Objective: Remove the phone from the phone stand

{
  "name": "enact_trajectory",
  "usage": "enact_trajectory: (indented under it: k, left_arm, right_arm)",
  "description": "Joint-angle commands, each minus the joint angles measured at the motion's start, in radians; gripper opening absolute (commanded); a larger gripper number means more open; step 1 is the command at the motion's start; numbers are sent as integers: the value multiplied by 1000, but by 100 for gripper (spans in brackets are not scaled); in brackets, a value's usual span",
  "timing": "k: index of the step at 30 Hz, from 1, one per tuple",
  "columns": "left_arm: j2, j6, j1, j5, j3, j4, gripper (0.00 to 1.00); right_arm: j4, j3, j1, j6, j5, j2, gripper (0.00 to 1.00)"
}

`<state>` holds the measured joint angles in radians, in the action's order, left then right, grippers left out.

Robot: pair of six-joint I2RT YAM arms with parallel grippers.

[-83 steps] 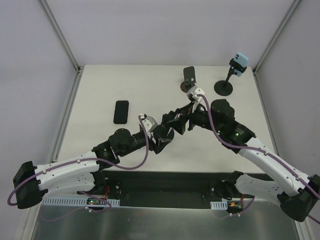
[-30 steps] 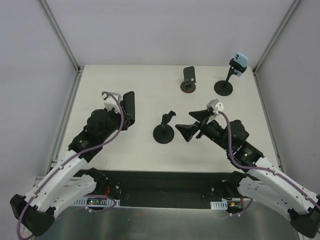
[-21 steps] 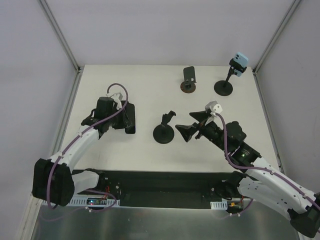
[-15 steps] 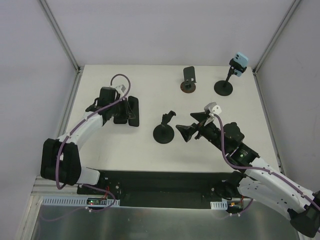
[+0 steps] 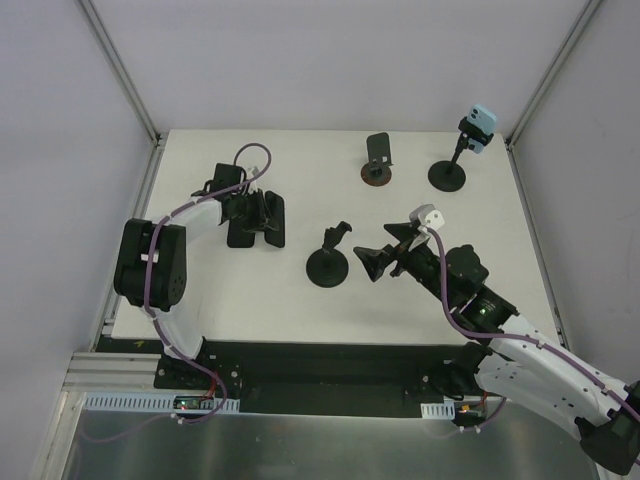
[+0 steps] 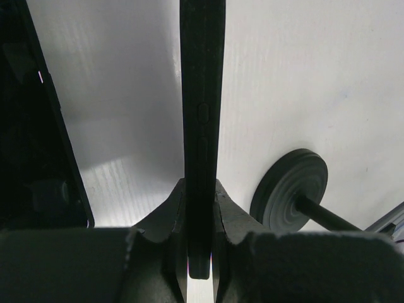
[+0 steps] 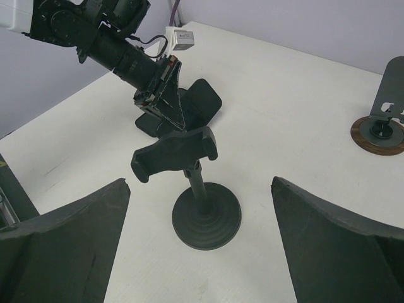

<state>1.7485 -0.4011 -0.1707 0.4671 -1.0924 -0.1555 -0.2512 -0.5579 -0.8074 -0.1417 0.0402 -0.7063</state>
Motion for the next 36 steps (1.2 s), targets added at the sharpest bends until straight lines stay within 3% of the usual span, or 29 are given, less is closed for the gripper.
enact_trajectory:
  k: [1,10,17,26,36]
  left_arm:
    - [22,1,26,50,-60,43,0]
    - [91,24,34,5,-84,13,36]
    - [101,48,33,-62,-113,-33,47]
    - [92,67,14,-100,-121,-49,68]
    - [103,85,-18,-133,-146,-58,75]
  right_arm:
    - [-62,1,2,-13,-3,-5,96]
    - [-57,-4,2,-18,-16,-13,96]
    - [-54,-7,2,-18,-23,-19,96]
    - [-51,-11,2,-18,-31,-22,96]
    - [-46,-13,2,-19,-31,-25,96]
